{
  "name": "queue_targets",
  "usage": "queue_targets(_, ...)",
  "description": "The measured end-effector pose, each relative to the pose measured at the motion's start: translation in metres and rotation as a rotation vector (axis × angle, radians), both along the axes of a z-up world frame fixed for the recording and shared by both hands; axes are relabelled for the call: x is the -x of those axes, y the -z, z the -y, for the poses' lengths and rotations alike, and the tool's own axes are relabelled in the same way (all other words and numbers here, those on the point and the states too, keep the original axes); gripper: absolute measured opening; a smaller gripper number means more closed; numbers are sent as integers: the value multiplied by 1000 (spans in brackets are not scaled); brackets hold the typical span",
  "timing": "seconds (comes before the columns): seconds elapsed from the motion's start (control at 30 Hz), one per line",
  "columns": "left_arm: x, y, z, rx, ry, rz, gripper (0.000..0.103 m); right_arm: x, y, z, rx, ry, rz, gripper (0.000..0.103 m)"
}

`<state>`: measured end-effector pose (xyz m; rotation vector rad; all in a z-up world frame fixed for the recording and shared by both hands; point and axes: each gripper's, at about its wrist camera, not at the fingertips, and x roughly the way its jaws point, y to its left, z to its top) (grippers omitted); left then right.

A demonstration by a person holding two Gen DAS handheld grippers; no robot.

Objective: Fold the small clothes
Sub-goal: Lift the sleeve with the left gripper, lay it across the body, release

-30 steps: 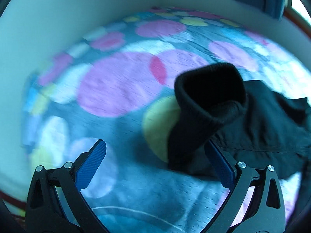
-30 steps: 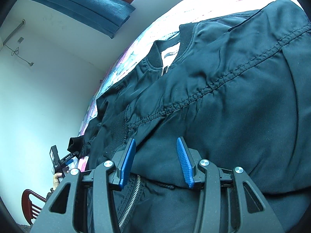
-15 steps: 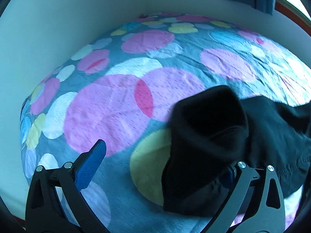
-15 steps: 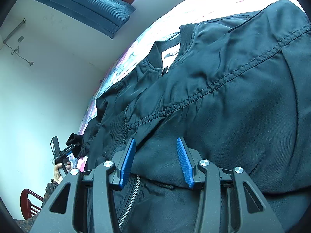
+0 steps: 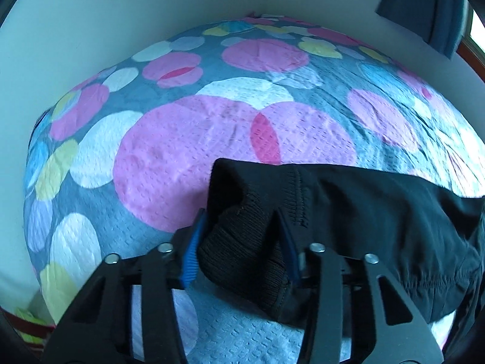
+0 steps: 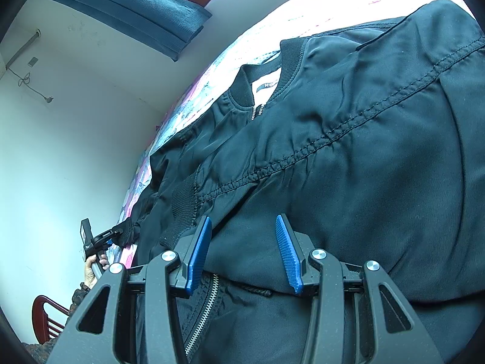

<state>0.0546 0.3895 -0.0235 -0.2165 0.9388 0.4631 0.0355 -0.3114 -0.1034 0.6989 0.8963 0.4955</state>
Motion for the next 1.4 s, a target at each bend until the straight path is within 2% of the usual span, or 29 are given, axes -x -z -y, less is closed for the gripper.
queue_targets(0.17, 1, -9, 1, 43, 40, 18, 20, 0, 0, 0, 0, 0, 0, 45)
queue_targets(0.37, 2, -25, 18, 9, 100, 23, 14, 0, 0, 0, -1, 0, 0, 45)
queue_targets(0.5, 4, -55, 42, 3, 141, 76, 13, 0, 0, 1, -1, 0, 1, 45)
queue_targets(0.6, 5, -95, 78, -15, 211, 146, 13, 0, -1, 1, -3, 2, 0, 45)
queue_targets(0.7, 7, -140, 131, -35, 323, 228, 13, 0, -1, 1, -3, 1, 1, 45)
queue_targets(0.8, 7, -182, 202, -55, 458, 287, 13, 0, -1, 1, -3, 1, 1, 45)
queue_targets(0.97, 1, -208, 319, 3, 680, 321, 13, -1, -1, 2, -8, 1, 1, 45)
queue_targets(1.1, -1, -194, 410, 32, 833, 314, 13, -1, -1, 4, -16, 2, 2, 45)
queue_targets(1.13, -3, -181, 441, 45, 876, 294, 13, -1, 0, 4, -19, 2, 2, 45)
queue_targets(1.2, -3, -159, 477, 49, 922, 267, 13, -1, 1, 7, -27, 2, 2, 45)
queue_targets(1.27, -9, -119, 518, 52, 961, 193, 13, -1, 2, 9, -39, 2, 2, 45)
queue_targets(1.4, -22, -49, 551, 41, 984, 57, 14, -2, 4, 11, -63, 2, 0, 45)
